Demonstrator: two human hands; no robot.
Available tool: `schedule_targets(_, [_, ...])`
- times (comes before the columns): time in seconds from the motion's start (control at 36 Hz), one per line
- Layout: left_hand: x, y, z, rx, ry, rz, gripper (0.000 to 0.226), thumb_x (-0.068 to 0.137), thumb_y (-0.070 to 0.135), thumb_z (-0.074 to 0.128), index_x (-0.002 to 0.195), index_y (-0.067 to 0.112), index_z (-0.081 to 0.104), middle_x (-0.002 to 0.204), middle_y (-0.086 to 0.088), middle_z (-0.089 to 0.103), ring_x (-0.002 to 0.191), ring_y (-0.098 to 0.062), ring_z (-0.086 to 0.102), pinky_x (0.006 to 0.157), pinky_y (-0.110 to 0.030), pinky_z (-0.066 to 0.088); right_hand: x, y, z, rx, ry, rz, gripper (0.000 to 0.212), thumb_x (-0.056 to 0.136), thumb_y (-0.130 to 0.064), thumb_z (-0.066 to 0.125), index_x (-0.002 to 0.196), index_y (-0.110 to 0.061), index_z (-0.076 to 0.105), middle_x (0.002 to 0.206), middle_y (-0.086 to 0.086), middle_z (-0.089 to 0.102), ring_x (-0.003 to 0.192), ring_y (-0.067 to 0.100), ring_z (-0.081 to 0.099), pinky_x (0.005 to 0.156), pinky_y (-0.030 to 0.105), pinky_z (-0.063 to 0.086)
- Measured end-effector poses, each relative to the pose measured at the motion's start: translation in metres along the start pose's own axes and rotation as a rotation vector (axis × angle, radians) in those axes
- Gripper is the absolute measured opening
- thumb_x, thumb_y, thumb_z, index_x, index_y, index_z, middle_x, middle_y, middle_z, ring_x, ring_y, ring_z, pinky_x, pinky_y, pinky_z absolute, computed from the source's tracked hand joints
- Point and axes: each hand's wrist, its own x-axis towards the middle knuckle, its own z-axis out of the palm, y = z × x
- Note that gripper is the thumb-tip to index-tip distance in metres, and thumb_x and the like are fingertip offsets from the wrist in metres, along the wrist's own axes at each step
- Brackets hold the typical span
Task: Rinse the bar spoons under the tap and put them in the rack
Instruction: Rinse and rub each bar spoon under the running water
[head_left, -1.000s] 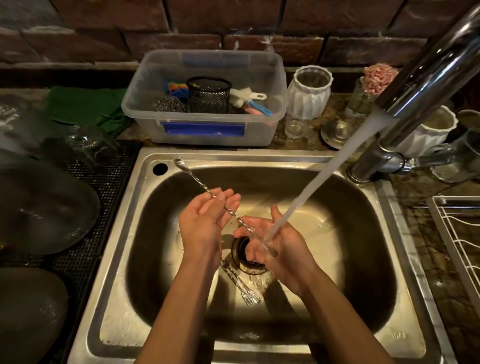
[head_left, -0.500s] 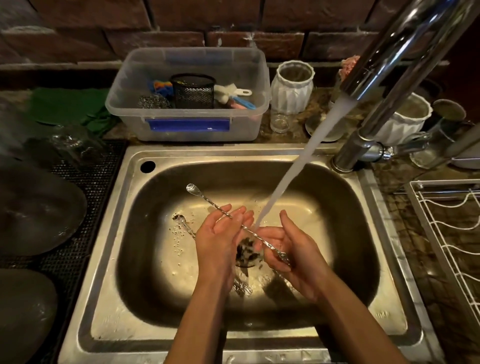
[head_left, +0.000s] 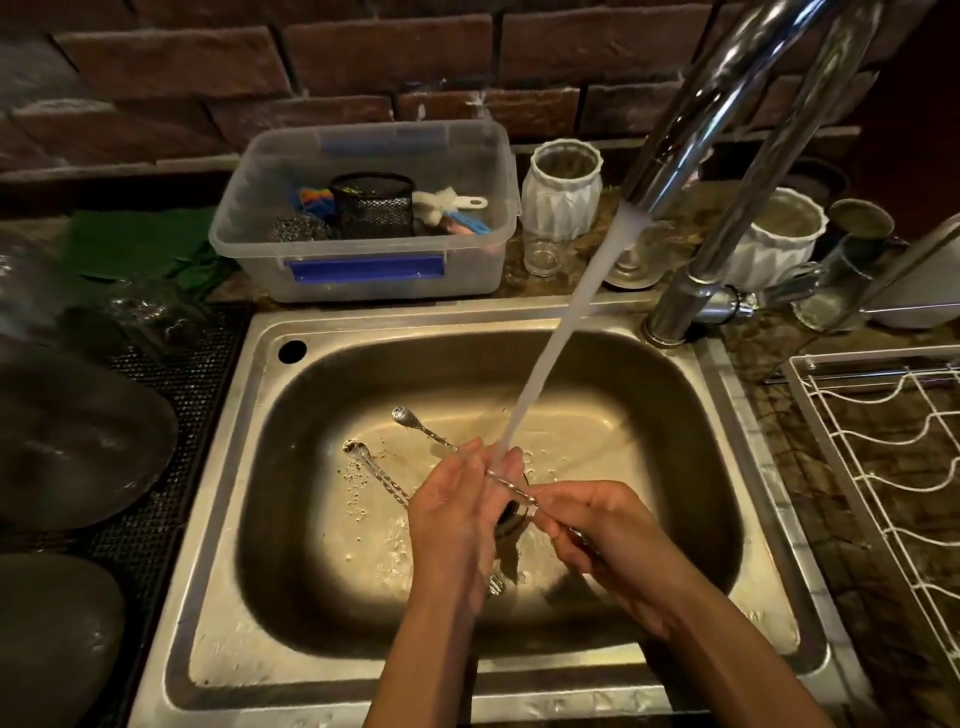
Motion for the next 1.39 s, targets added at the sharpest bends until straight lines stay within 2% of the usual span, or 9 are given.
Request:
schedule_targets(0.11, [-0.001, -0.004, 0.004, -0.016, -0.008, -0.024, 0.03, 0.098, 0.006, 0.052, 0.123, -0.01, 0.057, 0.105, -0.023, 0.074, 0.099, -0.029, 0.074, 0.078, -0.029, 0.061, -0.01, 0.001, -0.004, -0.058, 0.054, -0.006, 0.031, 0.096, -0.02, 0.056, 0.071, -0.006, 0.065, 0.056, 0.013, 0.043, 0.044, 0.013, 0.033, 0.047, 0.02, 0.032])
schedule_targets(0.28, [-0.001, -0.006, 0.008, -0.072, -0.014, -0.043, 0.031, 0.1, 0.005, 0.049, 0.124, -0.012, 0.055, 0.11, -0.028, 0.071, 0.105, -0.033, 0.072, 0.083, -0.032, 0.061, -0.025, -0.002, -0.011, -0.111, 0.092, -0.004, 0.037, 0.097, -0.028, 0.057, 0.071, -0.003, 0.065, 0.047, 0.009, 0.042, 0.044, 0.014, 0.033, 0.047, 0.019, 0.034])
schedule_targets(0.47, [-0.002, -0.007, 0.01, -0.116, -0.048, -0.047, 0.026, 0.101, 0.005, 0.048, 0.118, -0.012, 0.06, 0.112, -0.031, 0.069, 0.108, -0.036, 0.07, 0.081, -0.032, 0.06, -0.042, -0.004, -0.013, -0.163, 0.128, 0.005, 0.036, 0.099, -0.018, 0.053, 0.071, 0.001, 0.065, 0.044, 0.007, 0.042, 0.041, 0.011, 0.034, 0.045, 0.013, 0.034])
schedule_targets(0.61, [-0.002, -0.009, 0.011, -0.132, -0.048, -0.055, 0.027, 0.1, 0.004, 0.049, 0.118, -0.011, 0.061, 0.113, -0.03, 0.07, 0.107, -0.037, 0.07, 0.079, -0.032, 0.06, -0.052, -0.005, -0.014, -0.159, 0.154, 0.026, 0.036, 0.098, -0.02, 0.055, 0.071, 0.0, 0.068, 0.044, 0.009, 0.043, 0.041, 0.012, 0.033, 0.044, 0.015, 0.03])
schedule_targets(0.94, [-0.007, -0.017, 0.019, -0.118, 0.012, -0.079, 0.022, 0.096, -0.004, 0.053, 0.117, -0.008, 0.06, 0.106, -0.03, 0.072, 0.099, -0.036, 0.073, 0.073, -0.03, 0.061, -0.073, -0.005, -0.021, -0.088, 0.182, 0.063, 0.035, 0.097, -0.018, 0.057, 0.071, -0.001, 0.071, 0.037, 0.009, 0.044, 0.033, 0.011, 0.036, 0.045, 0.016, 0.041])
schedule_targets(1.03, [-0.007, -0.019, 0.018, -0.109, 0.047, -0.082, 0.022, 0.096, -0.004, 0.053, 0.115, -0.01, 0.061, 0.105, -0.03, 0.072, 0.098, -0.035, 0.074, 0.074, -0.031, 0.061, -0.081, -0.004, -0.019, -0.126, 0.188, 0.057, 0.032, 0.097, -0.015, 0.056, 0.073, -0.005, 0.074, 0.045, 0.019, 0.049, 0.034, 0.014, 0.037, 0.047, 0.02, 0.041])
schedule_targets(1.11, [-0.006, -0.018, 0.016, -0.12, 0.071, -0.088, 0.022, 0.094, -0.004, 0.055, 0.114, -0.011, 0.061, 0.103, -0.03, 0.072, 0.097, -0.033, 0.074, 0.076, -0.03, 0.061, -0.088, -0.006, -0.015, -0.067, 0.2, 0.058, 0.026, 0.097, -0.006, 0.055, 0.082, 0.001, 0.074, 0.062, 0.031, 0.051, 0.032, 0.015, 0.039, 0.043, 0.02, 0.043])
schedule_targets(1.22, [-0.003, -0.015, 0.016, -0.087, 0.081, -0.064, 0.023, 0.094, -0.001, 0.058, 0.114, -0.01, 0.063, 0.102, -0.027, 0.074, 0.092, -0.029, 0.076, 0.072, -0.026, 0.061, -0.096, -0.01, -0.012, -0.014, 0.216, 0.065, 0.023, 0.097, -0.001, 0.053, 0.087, 0.002, 0.074, 0.058, 0.026, 0.049, 0.03, 0.012, 0.042, 0.04, 0.016, 0.042])
schedule_targets(1.39, [-0.003, -0.007, 0.024, -0.058, 0.068, -0.006, 0.031, 0.103, 0.016, 0.046, 0.116, -0.009, 0.06, 0.099, -0.024, 0.075, 0.087, -0.028, 0.077, 0.069, -0.026, 0.061, -0.092, -0.007, -0.01, -0.04, 0.257, 0.126, 0.029, 0.097, -0.005, 0.055, 0.08, -0.008, 0.077, 0.047, 0.015, 0.051, 0.032, 0.012, 0.044, 0.042, 0.021, 0.045])
